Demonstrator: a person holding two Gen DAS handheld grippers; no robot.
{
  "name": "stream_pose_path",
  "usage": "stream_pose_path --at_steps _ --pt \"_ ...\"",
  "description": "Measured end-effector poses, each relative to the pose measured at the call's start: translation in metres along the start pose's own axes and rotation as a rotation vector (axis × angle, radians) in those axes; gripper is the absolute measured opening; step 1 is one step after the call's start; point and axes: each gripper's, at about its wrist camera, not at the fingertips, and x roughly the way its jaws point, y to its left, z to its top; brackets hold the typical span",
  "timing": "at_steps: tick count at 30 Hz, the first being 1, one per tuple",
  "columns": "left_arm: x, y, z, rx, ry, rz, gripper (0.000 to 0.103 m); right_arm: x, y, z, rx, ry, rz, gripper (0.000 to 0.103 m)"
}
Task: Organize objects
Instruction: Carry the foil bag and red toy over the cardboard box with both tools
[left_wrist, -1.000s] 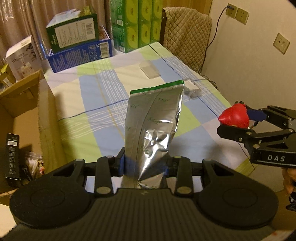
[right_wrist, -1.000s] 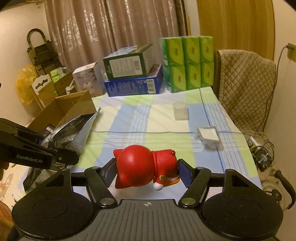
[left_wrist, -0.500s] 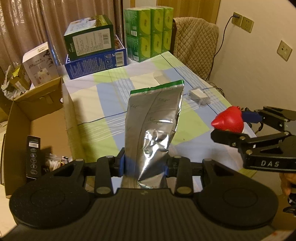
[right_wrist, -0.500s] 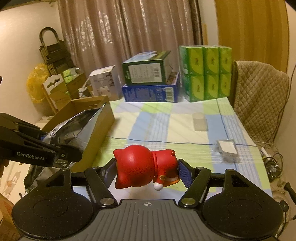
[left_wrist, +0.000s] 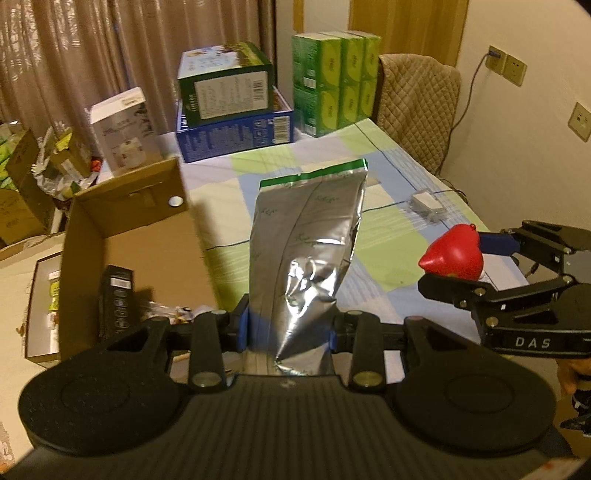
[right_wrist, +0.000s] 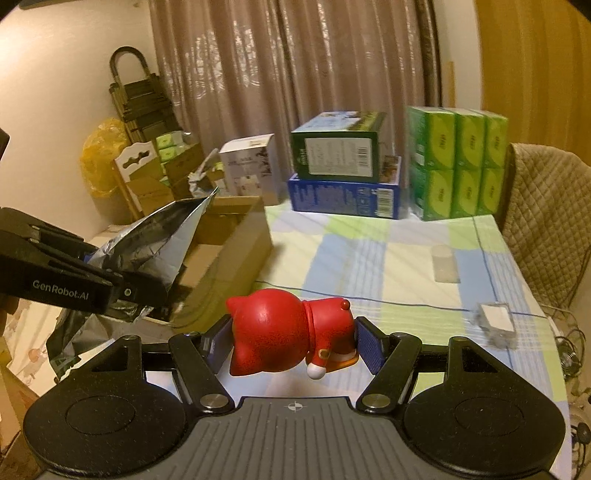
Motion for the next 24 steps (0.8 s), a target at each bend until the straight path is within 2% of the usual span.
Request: stream_pose_path --at_steps 12,24 --pt "-0.02 0.048 -0.01 -0.036 -0.005 0.052 0.032 0.019 0.048 0.012 -0.049 0.004 0.067 0.066" --pt "-0.03 0.115 -0.007 -0.099 0.001 0.132 0.032 0.042 0.073 0.027 -0.079 0.016 0.11 0.066"
